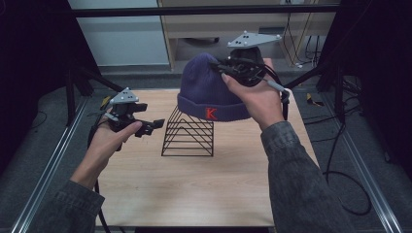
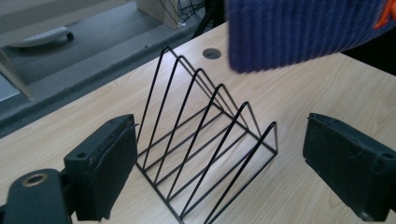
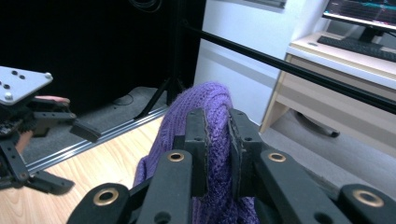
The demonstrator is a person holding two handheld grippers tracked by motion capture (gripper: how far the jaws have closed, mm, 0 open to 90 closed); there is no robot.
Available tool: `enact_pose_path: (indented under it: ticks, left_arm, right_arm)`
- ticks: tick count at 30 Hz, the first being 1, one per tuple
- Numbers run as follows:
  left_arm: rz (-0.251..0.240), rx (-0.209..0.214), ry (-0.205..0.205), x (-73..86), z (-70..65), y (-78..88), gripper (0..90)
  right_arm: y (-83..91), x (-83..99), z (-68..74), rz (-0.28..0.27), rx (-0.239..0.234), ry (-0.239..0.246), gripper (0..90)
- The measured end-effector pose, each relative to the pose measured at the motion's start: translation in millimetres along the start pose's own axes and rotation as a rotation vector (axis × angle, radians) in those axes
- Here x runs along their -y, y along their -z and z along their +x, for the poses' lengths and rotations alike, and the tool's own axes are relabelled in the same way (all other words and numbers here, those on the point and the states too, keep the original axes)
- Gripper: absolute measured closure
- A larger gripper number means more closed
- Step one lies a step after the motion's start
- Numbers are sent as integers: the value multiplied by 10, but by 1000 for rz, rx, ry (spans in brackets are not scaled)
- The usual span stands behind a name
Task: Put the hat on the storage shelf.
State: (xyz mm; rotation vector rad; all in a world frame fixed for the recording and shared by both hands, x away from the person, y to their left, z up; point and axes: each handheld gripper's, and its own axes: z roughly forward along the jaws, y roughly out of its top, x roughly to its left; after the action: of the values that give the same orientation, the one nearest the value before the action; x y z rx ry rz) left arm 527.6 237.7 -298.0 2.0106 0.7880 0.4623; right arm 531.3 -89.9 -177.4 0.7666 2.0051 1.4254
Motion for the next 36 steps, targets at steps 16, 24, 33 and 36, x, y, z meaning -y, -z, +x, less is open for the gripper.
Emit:
enact_pose_path:
  ticks: [16,24,33,36]
  left_arm:
    - [-30,54,8,0,5,-118,77]
    - [-18,64,-5,8,-4,-154,65]
    - [-15,91,-4,7,-10,-175,75]
    - [-13,93,-2,11,6,-170,67]
  right_arm:
    - [-337,-18,320,23,-86,30,798]
    - [-368,-10,332,23,-95,27,797]
    - [-351,-68,335,4,-102,22,796]
    - [-346,-84,343,-3,-107,20,796]
